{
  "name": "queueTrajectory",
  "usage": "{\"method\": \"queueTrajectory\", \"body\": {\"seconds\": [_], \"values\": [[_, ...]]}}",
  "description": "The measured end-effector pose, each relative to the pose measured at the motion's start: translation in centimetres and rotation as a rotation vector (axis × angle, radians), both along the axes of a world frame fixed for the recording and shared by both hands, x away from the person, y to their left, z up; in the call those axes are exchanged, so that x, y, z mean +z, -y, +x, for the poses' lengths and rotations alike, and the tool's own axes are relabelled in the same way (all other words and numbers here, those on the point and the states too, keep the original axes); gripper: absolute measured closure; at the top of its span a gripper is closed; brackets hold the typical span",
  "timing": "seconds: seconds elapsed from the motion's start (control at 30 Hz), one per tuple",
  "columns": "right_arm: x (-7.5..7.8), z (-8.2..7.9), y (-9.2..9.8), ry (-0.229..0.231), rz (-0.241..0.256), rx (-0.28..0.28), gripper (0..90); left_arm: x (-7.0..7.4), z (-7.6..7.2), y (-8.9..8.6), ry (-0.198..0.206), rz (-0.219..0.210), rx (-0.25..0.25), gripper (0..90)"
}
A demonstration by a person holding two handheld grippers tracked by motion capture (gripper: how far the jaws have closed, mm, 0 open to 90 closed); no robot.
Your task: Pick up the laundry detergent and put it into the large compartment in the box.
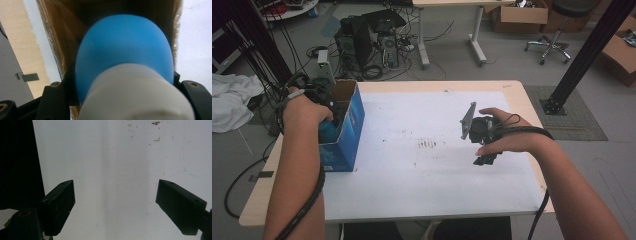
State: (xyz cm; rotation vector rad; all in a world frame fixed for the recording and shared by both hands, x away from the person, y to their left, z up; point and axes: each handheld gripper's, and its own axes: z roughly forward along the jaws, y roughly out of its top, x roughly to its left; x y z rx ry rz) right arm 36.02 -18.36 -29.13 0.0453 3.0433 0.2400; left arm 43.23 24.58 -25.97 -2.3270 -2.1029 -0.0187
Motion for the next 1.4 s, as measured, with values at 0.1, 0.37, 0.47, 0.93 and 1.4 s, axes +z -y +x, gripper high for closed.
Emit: {"method": "queueTrajectory", "body": {"seconds": [0.1,0.37,0.47,0.93,1.4], "values": [[-0.1,0.0,0.0,0.0,-0.001,0.001,15.8,-0.3,0.0,-0.1,-0.002,-0.008,0.005,38.9],[-0.2,-0.1,-0.3,0.003,-0.001,0.006,15.9,-1.4,0.1,-0.3,-0.008,-0.005,-0.003,38.9],[-0.3,0.0,-0.3,0.002,-0.004,0.005,15.8,-1.9,0.0,-0.4,-0.01,-0.008,-0.004,38.8],[-0.5,0.2,-0.5,-0.004,-0.01,0.002,15.9,-3.1,0.0,-0.6,-0.009,-0.03,-0.001,38.8],[-0.6,0.3,-0.8,-0.008,-0.012,0.009,15.9,-3.4,0.0,-0.9,0.019,-0.048,-0.003,39.8]]}}
